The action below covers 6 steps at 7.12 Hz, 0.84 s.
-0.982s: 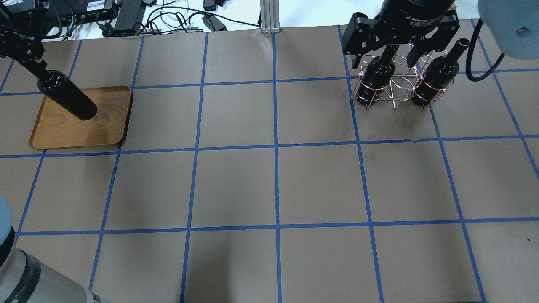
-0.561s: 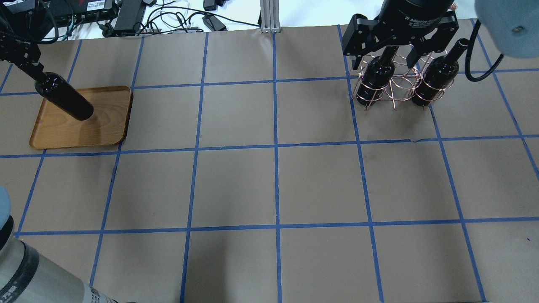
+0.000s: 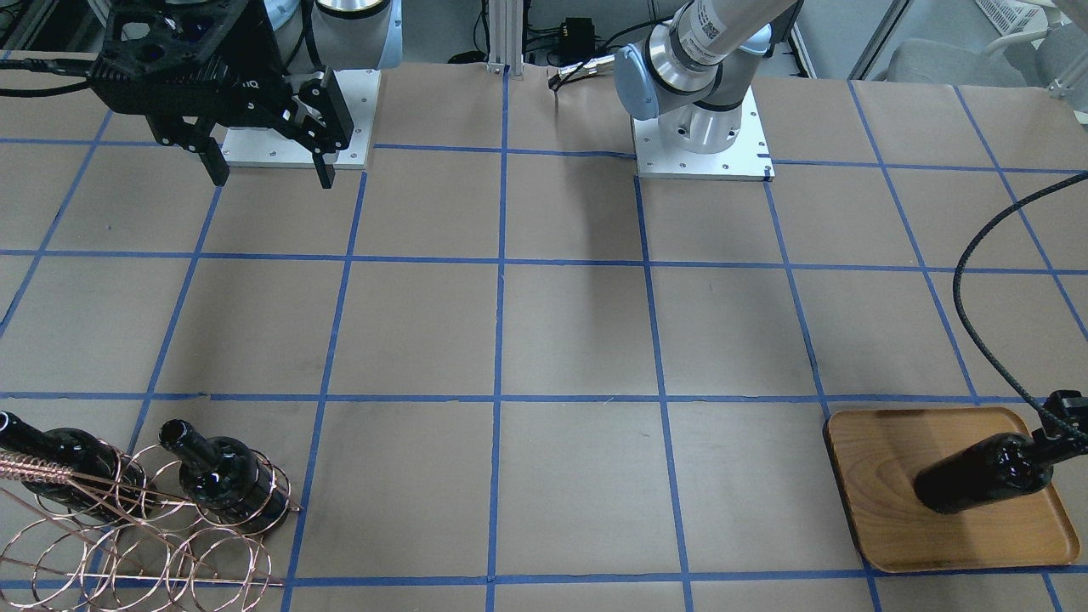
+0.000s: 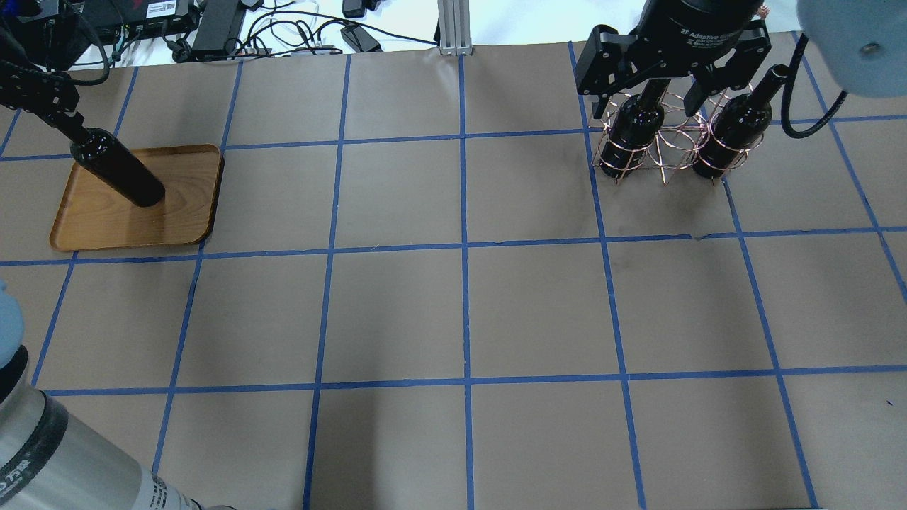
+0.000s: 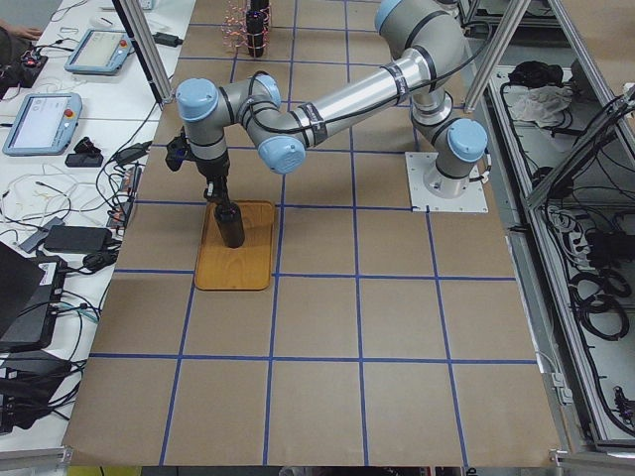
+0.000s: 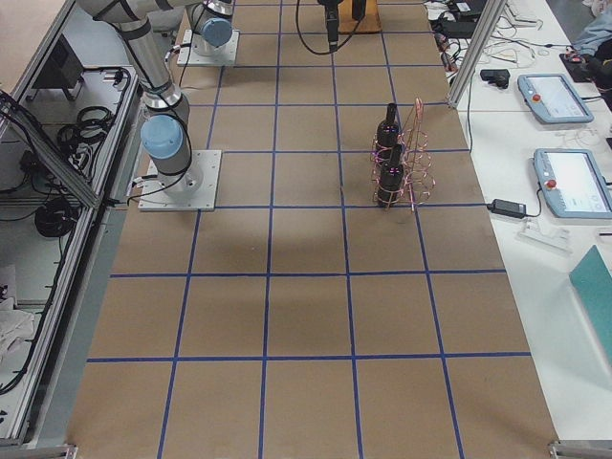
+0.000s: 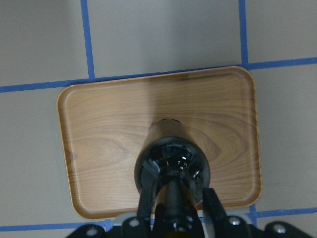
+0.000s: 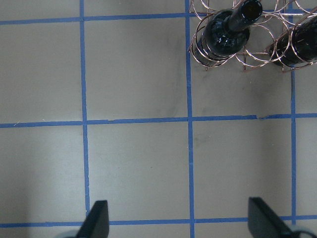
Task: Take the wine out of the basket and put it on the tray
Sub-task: 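Open the left gripper and raise it away from the tray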
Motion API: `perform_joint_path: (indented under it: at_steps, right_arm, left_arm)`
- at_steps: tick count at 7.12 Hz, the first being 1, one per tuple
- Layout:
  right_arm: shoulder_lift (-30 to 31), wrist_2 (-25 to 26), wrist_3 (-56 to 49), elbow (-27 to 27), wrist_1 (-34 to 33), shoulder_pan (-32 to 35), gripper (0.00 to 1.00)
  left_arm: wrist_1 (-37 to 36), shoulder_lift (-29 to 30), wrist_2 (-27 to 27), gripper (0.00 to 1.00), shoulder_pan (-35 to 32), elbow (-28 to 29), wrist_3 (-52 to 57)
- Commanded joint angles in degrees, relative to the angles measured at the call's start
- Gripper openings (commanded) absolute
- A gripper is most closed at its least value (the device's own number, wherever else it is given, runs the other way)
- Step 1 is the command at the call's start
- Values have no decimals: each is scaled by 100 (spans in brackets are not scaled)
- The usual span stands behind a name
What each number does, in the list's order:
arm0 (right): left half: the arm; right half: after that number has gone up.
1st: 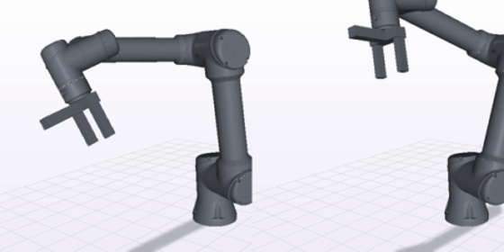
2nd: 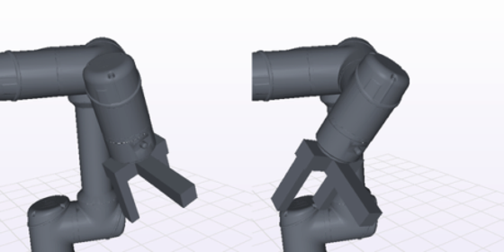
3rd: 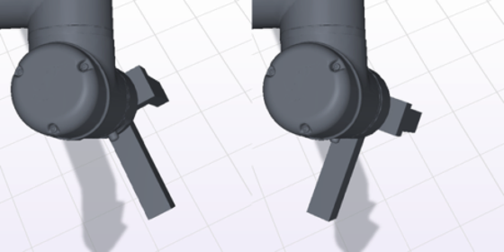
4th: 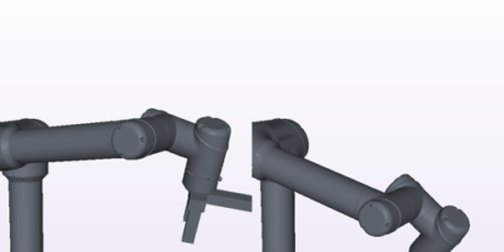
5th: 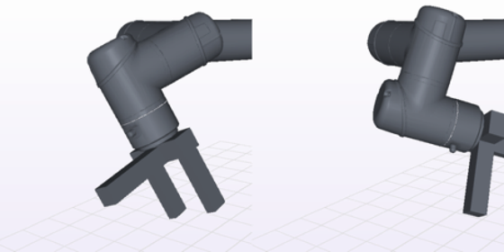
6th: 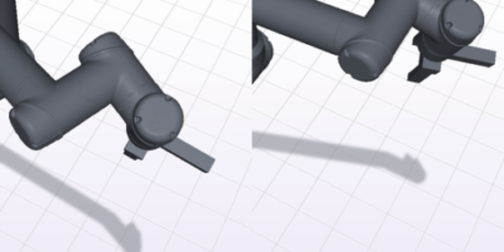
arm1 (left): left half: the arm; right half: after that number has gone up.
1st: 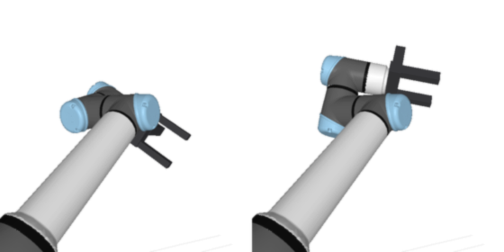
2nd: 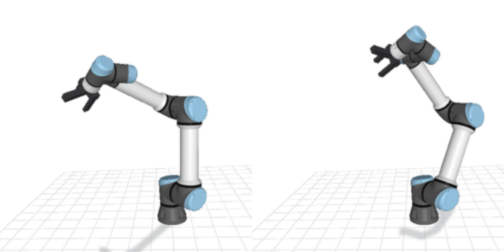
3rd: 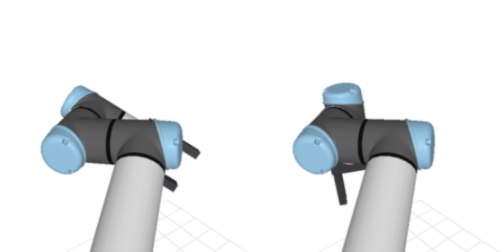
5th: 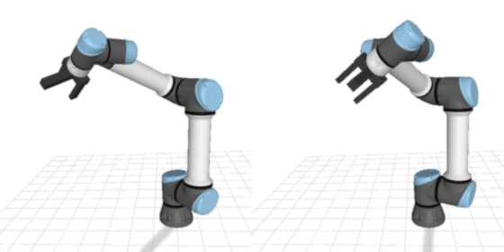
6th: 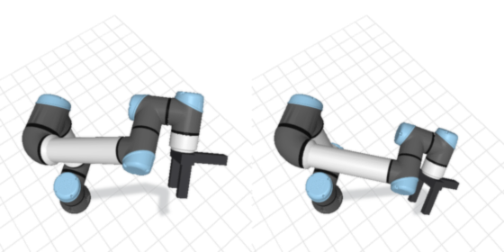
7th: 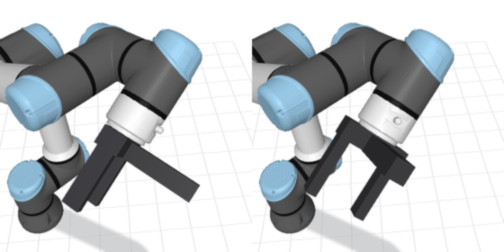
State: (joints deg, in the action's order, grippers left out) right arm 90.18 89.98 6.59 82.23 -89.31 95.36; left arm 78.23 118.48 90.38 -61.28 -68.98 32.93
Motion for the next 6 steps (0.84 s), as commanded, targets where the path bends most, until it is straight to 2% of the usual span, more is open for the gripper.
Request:
perform_joint_path:
  at_steps: [1, 3, 4, 5, 6]
  right_arm:
    - [0, -15, 0, 3, 1, 0, 100]
    - [-9, -59, 0, 3, -34, 0, 100]
    - [-9, -33, 0, 3, -17, 0, 100]
    - [-9, -24, 0, 3, 1, 0, 100]
    - [-9, -41, 0, 3, 10, 0, 100]
  left_arm:
    - [173, -305, 41, 100, -16, -62, -23]
    - [1129, -1112, 41, 100, -120, -97, -181]
    - [1550, -1534, -194, 100, -304, -193, -764]
    - [1650, -1912, -283, 100, -715, -412, -1701]
    - [1634, -2186, -197, 100, -1302, -684, -2076]
